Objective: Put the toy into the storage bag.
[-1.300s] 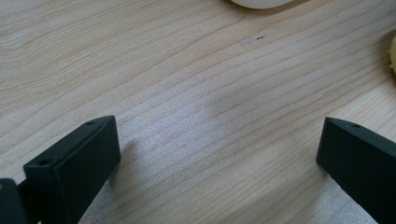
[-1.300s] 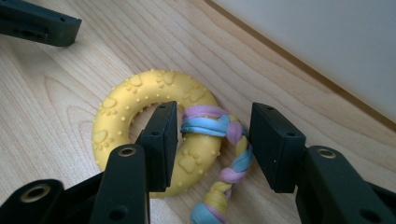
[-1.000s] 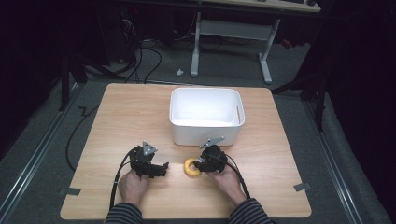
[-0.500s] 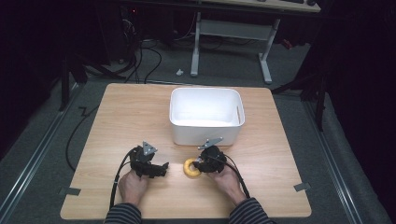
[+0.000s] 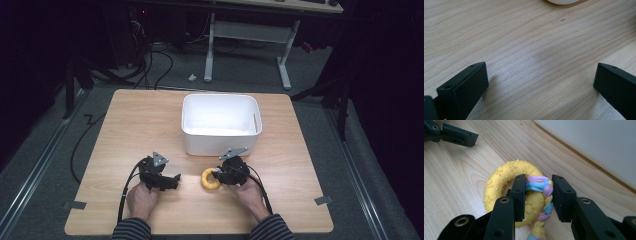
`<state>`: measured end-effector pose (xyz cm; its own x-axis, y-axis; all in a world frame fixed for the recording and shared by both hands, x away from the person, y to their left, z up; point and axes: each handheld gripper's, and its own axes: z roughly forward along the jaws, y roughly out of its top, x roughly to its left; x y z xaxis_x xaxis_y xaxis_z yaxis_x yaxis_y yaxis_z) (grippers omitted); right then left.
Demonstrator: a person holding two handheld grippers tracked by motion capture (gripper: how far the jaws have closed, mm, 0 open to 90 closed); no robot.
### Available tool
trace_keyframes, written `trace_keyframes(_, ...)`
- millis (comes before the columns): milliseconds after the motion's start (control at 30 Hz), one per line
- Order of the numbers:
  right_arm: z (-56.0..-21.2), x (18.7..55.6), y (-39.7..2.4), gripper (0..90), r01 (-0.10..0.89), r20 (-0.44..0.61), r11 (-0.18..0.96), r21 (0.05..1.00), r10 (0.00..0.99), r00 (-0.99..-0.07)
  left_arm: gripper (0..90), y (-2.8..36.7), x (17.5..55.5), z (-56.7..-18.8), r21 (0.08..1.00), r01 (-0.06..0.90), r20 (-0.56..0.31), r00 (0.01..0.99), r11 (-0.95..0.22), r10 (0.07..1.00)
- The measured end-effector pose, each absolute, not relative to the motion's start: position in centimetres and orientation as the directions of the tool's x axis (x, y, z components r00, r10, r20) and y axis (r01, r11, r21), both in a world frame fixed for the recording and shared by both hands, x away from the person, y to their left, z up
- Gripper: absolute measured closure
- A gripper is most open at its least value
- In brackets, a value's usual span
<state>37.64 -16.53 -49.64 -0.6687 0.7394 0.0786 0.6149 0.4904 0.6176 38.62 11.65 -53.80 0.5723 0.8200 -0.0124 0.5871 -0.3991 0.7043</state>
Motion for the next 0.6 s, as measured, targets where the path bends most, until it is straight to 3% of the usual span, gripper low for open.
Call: trace_keyframes(600, -47.0, 36.3, -20.9, 65.8, 0.614, 0.097, 0.42, 0.668, 0.769, -0.632, 0.0, 11.6, 38.6, -53.8, 0.705, 0.587, -0.013, 0.572, -0.399, 0.82)
